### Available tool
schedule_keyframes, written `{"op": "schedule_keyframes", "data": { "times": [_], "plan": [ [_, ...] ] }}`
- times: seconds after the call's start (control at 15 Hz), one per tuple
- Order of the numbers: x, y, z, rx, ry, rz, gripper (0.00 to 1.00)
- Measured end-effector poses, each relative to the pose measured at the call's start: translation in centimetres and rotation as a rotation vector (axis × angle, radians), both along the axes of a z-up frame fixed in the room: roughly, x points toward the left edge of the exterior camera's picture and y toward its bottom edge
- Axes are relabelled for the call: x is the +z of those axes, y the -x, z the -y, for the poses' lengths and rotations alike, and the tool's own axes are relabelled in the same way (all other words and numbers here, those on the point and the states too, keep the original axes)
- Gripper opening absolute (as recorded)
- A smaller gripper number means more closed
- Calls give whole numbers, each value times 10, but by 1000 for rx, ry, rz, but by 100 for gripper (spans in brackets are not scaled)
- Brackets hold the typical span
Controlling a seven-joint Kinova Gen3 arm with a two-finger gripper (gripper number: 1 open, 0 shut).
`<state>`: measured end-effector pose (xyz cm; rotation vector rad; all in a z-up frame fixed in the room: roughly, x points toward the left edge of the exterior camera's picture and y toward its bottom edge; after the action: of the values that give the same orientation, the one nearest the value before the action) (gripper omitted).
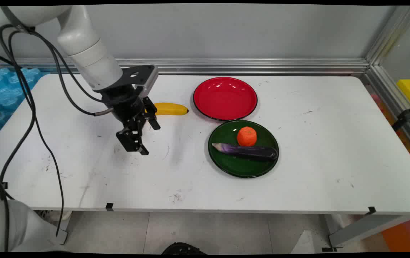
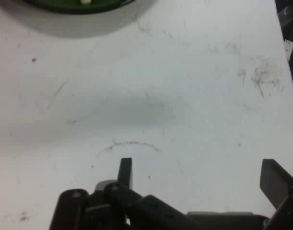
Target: Pick up the eggplant from the green plate
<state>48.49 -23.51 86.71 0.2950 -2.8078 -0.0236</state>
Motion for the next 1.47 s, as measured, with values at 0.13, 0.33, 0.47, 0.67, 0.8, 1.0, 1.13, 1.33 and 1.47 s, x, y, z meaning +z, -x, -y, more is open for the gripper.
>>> {"op": "schedule_keyframes", "data": {
  "times": [0.13,0.33,0.47,0.67,0.8,1.0,1.13,1.33,1.47],
  "plan": [
    [0,7,3,1,8,-14,100],
    [-1,26,9,-3,29,-50,100],
    [-3,41,14,-1,45,-77,100],
    [-11,60,21,8,71,-112,100],
    [-22,71,25,11,85,-129,100],
    [-39,82,28,11,96,-149,100],
    [-51,90,31,10,102,-165,100],
    [-67,104,37,16,120,-191,100],
    [-74,112,42,20,130,-205,100]
  ]
}}
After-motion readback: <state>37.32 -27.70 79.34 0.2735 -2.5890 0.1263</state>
